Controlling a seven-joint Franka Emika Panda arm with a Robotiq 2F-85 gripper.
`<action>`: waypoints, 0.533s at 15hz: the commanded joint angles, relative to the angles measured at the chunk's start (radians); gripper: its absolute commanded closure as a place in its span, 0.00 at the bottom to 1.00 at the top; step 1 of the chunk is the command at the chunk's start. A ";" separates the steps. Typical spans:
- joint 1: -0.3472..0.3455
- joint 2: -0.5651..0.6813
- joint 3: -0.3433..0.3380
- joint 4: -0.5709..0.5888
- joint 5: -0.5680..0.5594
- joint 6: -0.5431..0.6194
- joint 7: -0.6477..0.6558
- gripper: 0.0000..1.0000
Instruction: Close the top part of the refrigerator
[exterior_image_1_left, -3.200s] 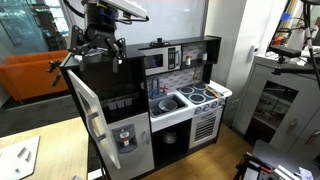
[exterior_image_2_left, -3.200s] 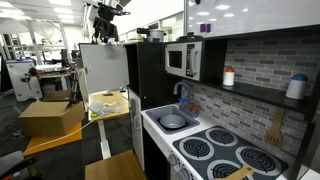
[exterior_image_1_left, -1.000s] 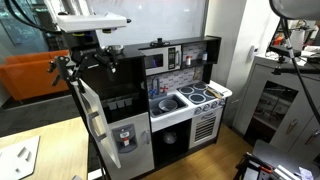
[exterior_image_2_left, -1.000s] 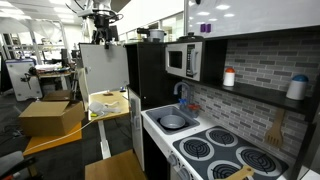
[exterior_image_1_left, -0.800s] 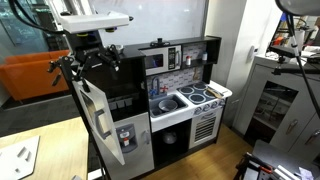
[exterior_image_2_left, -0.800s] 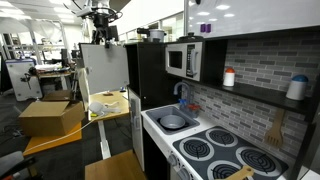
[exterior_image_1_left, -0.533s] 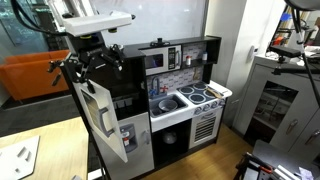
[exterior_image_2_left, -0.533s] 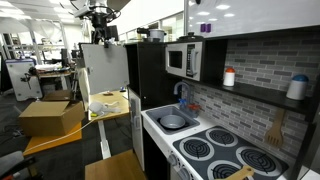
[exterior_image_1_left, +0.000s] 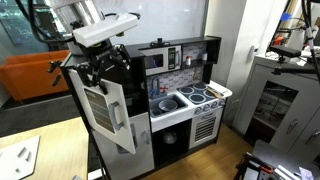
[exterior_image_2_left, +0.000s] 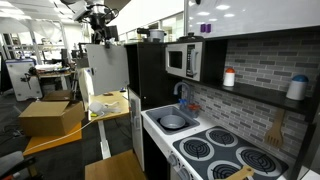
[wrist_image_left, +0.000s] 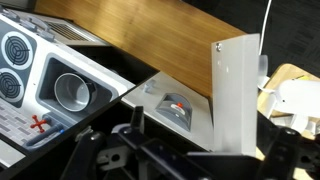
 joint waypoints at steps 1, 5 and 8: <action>0.007 -0.049 -0.007 -0.083 -0.067 0.034 0.026 0.00; 0.021 -0.070 -0.001 -0.119 -0.133 0.027 0.065 0.00; 0.041 -0.089 0.005 -0.145 -0.197 0.022 0.108 0.00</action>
